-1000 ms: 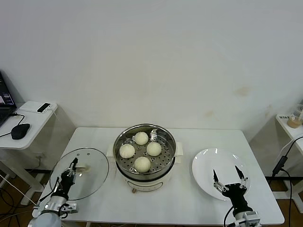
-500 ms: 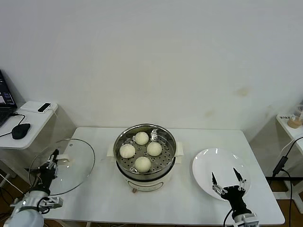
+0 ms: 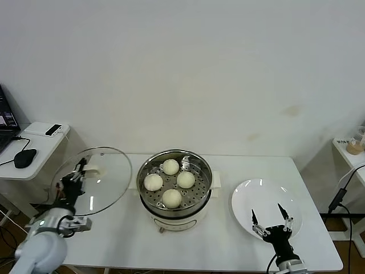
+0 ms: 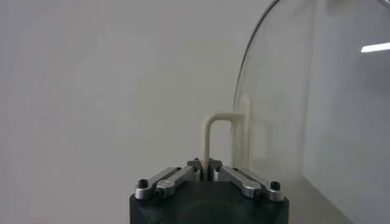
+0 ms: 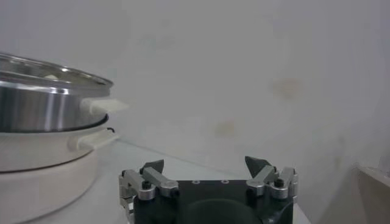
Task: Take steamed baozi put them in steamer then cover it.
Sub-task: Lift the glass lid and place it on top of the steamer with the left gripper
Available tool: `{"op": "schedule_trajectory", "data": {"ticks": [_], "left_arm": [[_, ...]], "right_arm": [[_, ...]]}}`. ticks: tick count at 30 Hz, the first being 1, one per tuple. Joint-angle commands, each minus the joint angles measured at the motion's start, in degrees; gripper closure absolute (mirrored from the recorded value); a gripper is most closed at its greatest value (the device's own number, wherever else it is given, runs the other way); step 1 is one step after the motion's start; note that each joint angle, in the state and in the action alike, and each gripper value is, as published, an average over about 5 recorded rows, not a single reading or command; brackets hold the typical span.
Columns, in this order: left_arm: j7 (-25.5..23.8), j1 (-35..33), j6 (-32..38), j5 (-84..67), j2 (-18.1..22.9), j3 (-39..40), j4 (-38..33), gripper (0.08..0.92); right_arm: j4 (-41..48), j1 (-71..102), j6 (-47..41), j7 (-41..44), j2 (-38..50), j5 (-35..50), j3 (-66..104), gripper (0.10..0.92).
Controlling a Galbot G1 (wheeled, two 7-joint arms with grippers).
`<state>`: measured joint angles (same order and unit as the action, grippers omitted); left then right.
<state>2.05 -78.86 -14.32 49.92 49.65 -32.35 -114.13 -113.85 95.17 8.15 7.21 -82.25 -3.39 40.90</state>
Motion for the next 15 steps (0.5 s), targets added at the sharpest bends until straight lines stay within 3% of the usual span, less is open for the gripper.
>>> {"op": "schedule_trajectory", "data": {"ticks": [1,7,15], "left_arm": [[-4.8,19.6,-11.3,0.7,1.6,22.7,-1.9,0.861],[-8.5,26.7,-14.8,6.0,8.4,30.1,0.3,0.861],[-14.1,28.3,-14.5,18.4,14.4,34.7,2.1,0.861]], "right_arm": [[0.3,-0.1,0.1,-0.1,-1.0,-3.8,-1.4,0.203],[1.6,-0.9,0.2,-0.2,-1.8,-5.9,-2.7,0.203],[2.6,-1.3,0.3,-0.3,-2.6,-7.2,-4.5,0.203]]}}
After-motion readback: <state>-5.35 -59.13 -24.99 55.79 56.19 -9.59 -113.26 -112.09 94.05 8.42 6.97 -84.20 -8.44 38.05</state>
